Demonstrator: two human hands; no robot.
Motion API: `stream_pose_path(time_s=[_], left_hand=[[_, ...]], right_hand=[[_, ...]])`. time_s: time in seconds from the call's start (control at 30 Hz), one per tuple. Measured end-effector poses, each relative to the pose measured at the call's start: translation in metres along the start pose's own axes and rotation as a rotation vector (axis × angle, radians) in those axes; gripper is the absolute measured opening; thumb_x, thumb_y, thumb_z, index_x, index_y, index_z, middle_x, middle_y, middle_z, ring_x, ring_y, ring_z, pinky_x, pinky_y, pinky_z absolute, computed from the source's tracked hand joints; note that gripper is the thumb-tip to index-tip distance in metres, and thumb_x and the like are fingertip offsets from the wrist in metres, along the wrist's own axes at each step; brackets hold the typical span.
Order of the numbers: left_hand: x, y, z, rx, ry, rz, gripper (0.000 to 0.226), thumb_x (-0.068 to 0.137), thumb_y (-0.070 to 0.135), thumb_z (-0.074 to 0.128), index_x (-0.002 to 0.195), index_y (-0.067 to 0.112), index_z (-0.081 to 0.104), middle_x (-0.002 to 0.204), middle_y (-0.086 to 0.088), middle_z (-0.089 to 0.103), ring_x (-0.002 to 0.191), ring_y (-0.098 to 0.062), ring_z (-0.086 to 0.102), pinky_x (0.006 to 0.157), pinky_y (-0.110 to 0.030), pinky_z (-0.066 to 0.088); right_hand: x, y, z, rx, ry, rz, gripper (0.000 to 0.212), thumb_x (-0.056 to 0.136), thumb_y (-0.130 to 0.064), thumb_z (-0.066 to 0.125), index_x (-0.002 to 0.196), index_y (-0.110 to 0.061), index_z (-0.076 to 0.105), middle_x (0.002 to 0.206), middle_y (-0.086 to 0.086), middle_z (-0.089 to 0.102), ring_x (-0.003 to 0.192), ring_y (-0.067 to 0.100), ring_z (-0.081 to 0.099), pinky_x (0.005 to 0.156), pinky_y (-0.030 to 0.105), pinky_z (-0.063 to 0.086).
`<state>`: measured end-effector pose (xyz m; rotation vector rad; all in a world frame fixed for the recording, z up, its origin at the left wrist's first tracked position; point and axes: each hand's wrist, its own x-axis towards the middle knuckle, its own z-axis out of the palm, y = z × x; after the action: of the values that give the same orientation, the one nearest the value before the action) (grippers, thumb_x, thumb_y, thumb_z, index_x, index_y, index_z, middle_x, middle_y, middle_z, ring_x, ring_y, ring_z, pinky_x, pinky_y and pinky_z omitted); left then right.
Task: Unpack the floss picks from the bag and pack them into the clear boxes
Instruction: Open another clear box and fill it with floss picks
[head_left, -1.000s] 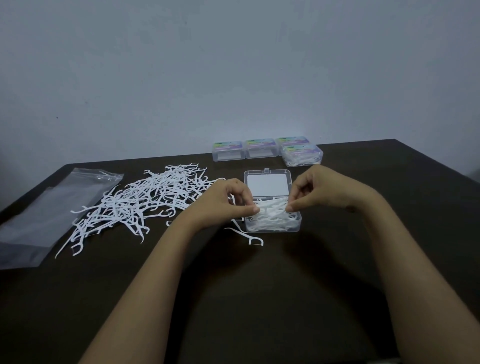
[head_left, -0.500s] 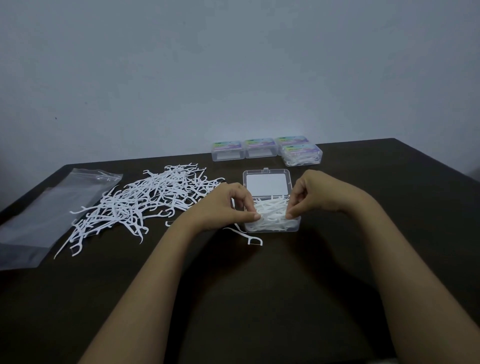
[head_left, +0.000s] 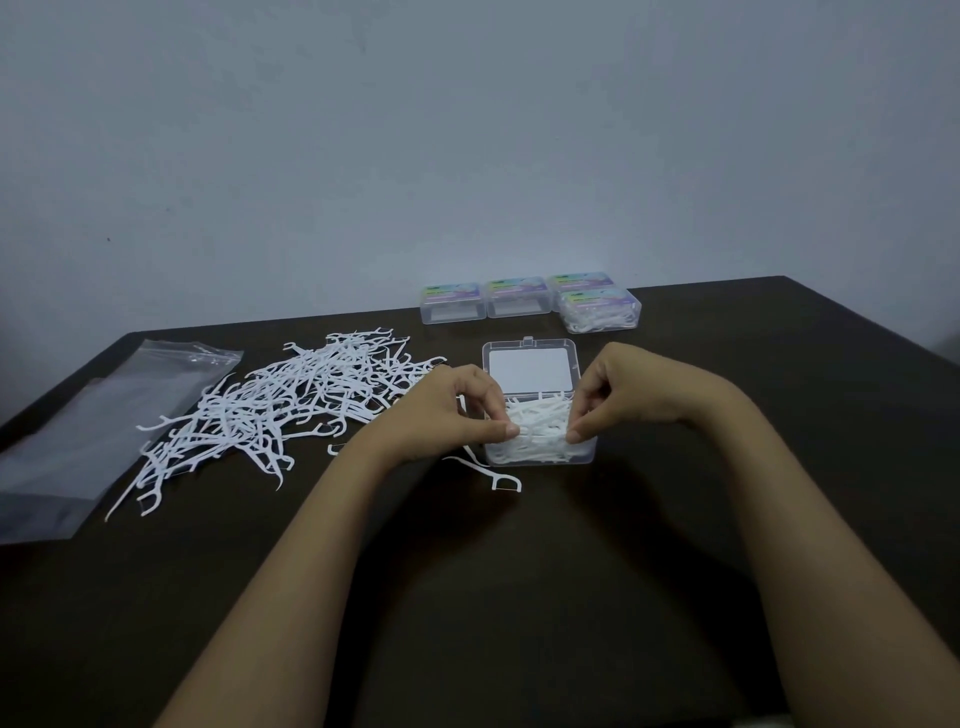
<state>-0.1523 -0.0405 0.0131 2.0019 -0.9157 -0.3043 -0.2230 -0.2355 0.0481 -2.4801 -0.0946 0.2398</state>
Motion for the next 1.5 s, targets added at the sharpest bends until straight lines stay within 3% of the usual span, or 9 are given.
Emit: stream_pose_path(time_s=[0.3,0.4,0.47,0.53,0.7,0.83,1.1,1.3,1.5], left_hand=[[0.0,-0.001,0.001,0.056,-0.022,0.003,0.016,0.073,0.011,0.076,0.063,0.019,0.067,0.084,0.002,0.058,0.079,-0.017,0.054,0.066,-0.013,0.043],[0.0,-0.002,0.001,0.066,-0.026,0.005,0.015,0.072,0.011,0.077,0.064,0.02,0.067,0.086,-0.001,0.058,0.077,-0.015,0.053,0.064,-0.012,0.042],[0.0,-0.002,0.0,0.075,-0.025,0.009,0.016,0.072,0.013,0.077,0.063,0.022,0.067,0.088,-0.004,0.059,0.078,-0.017,0.054,0.066,-0.014,0.043],[0.0,-0.002,0.0,0.088,-0.021,0.015,0.017,0.072,0.013,0.078,0.063,0.023,0.067,0.089,-0.007,0.06,0.079,-0.021,0.055,0.068,-0.017,0.043],[0.002,-0.001,0.001,0.138,-0.024,0.016,0.015,0.072,0.016,0.078,0.064,0.024,0.068,0.09,-0.007,0.06,0.085,-0.028,0.058,0.07,-0.021,0.045],[0.001,-0.001,0.0,0.143,-0.027,0.013,0.013,0.072,0.016,0.078,0.065,0.021,0.068,0.087,-0.001,0.058,0.082,-0.025,0.058,0.069,-0.018,0.044],[0.001,0.0,0.0,0.172,-0.01,0.013,0.016,0.072,0.018,0.078,0.063,0.023,0.066,0.085,0.004,0.057,0.089,-0.024,0.059,0.074,-0.023,0.047],[0.002,-0.002,0.001,0.207,0.004,0.025,0.016,0.072,0.019,0.078,0.065,0.026,0.065,0.093,-0.01,0.06,0.085,-0.022,0.058,0.075,-0.027,0.047],[0.002,-0.002,0.0,0.212,0.002,0.08,0.023,0.074,0.017,0.077,0.072,0.035,0.061,0.084,0.002,0.053,0.069,-0.005,0.048,0.072,-0.021,0.044]], right_hand=[[0.001,0.001,-0.001,-0.01,-0.011,0.003,0.008,0.075,-0.013,0.074,0.082,-0.009,0.073,0.042,-0.019,0.056,0.047,-0.009,0.051,0.056,0.007,0.037],[0.002,0.005,-0.002,-0.012,0.045,0.03,0.016,0.07,-0.022,0.079,0.074,-0.007,0.073,0.056,-0.008,0.063,0.057,0.002,0.053,0.06,0.017,0.039],[0.001,0.009,-0.004,0.0,0.134,0.058,0.031,0.066,-0.031,0.08,0.062,-0.004,0.066,0.055,0.003,0.053,0.056,0.012,0.042,0.055,0.023,0.032],[-0.001,0.01,-0.006,0.03,0.205,0.063,0.036,0.064,-0.036,0.08,0.058,-0.007,0.061,0.049,-0.001,0.045,0.052,0.011,0.036,0.052,0.024,0.028],[-0.006,0.004,-0.006,0.08,0.114,0.006,0.012,0.072,-0.021,0.077,0.075,-0.011,0.071,0.036,-0.013,0.049,0.04,-0.003,0.042,0.066,0.027,0.037],[-0.006,-0.001,-0.004,0.074,0.057,0.008,0.01,0.077,-0.013,0.073,0.084,-0.006,0.071,0.036,-0.017,0.051,0.041,-0.008,0.049,0.074,0.026,0.043],[-0.003,-0.003,-0.002,0.026,0.019,0.039,0.01,0.078,-0.015,0.071,0.085,-0.007,0.07,0.037,-0.019,0.051,0.041,-0.009,0.047,0.061,0.019,0.034],[-0.001,0.0,-0.001,0.016,0.025,0.033,0.007,0.078,-0.012,0.072,0.082,-0.007,0.07,0.039,-0.019,0.053,0.042,-0.01,0.048,0.061,0.018,0.036],[0.002,0.003,0.0,-0.016,0.03,0.017,0.004,0.077,-0.012,0.073,0.076,-0.012,0.069,0.039,-0.02,0.052,0.042,-0.01,0.047,0.06,0.019,0.035]])
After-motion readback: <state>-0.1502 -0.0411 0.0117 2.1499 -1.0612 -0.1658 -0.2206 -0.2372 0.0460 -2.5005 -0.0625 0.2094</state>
